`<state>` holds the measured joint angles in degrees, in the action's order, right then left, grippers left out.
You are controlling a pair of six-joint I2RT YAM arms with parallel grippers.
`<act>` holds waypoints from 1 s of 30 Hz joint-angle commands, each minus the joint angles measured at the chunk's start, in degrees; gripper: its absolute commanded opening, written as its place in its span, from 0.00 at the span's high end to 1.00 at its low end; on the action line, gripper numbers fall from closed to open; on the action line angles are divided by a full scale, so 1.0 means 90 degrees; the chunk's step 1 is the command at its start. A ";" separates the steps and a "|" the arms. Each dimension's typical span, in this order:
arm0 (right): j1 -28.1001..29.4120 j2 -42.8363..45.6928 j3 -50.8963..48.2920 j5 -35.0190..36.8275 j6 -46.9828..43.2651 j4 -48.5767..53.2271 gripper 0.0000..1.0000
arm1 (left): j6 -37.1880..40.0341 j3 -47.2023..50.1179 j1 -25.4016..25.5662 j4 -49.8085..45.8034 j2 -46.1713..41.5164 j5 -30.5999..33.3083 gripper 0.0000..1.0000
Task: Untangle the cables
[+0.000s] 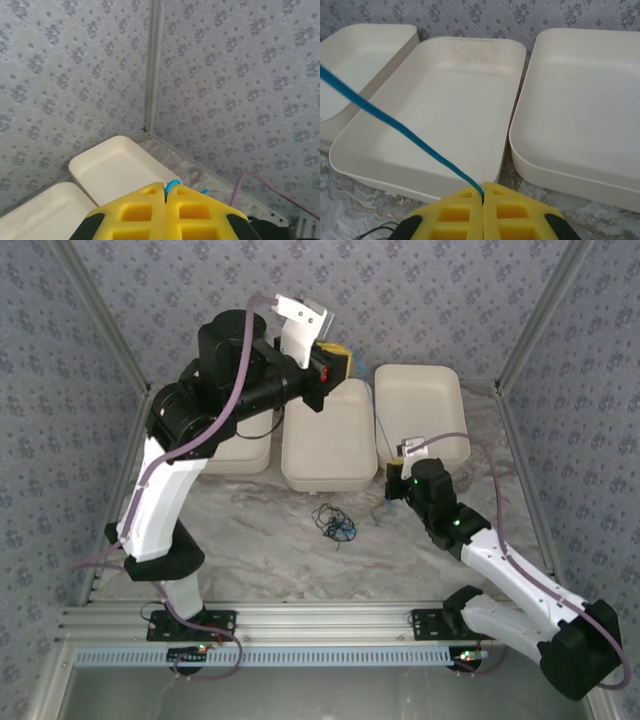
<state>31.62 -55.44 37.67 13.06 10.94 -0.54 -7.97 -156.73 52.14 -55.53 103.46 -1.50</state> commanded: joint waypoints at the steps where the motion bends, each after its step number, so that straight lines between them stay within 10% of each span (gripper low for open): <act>1: -0.0047 -0.0429 -0.0210 0.0139 0.0134 -0.0483 0.88 | -0.0344 -0.0311 -0.0041 0.0976 -0.0627 -0.0395 1.00; 8: 0.0032 -0.1464 -0.0093 0.0028 0.0675 -0.0448 0.73 | -0.0650 -0.0301 -0.0297 0.1129 -0.0906 -0.0619 1.00; 23: 0.0040 -0.1734 -0.0166 0.0407 0.0949 -0.0032 0.77 | -0.0822 -0.0239 -0.0510 0.1151 -0.1387 -0.0516 1.00; 30: 0.1042 -0.0505 -0.0277 -0.1064 0.0723 0.0109 0.48 | -0.0246 -0.0169 -0.0527 0.0673 -0.1469 -0.0022 1.00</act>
<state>36.88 -62.94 35.40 10.48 18.46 -0.38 -13.26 -158.74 47.90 -47.70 91.85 -4.84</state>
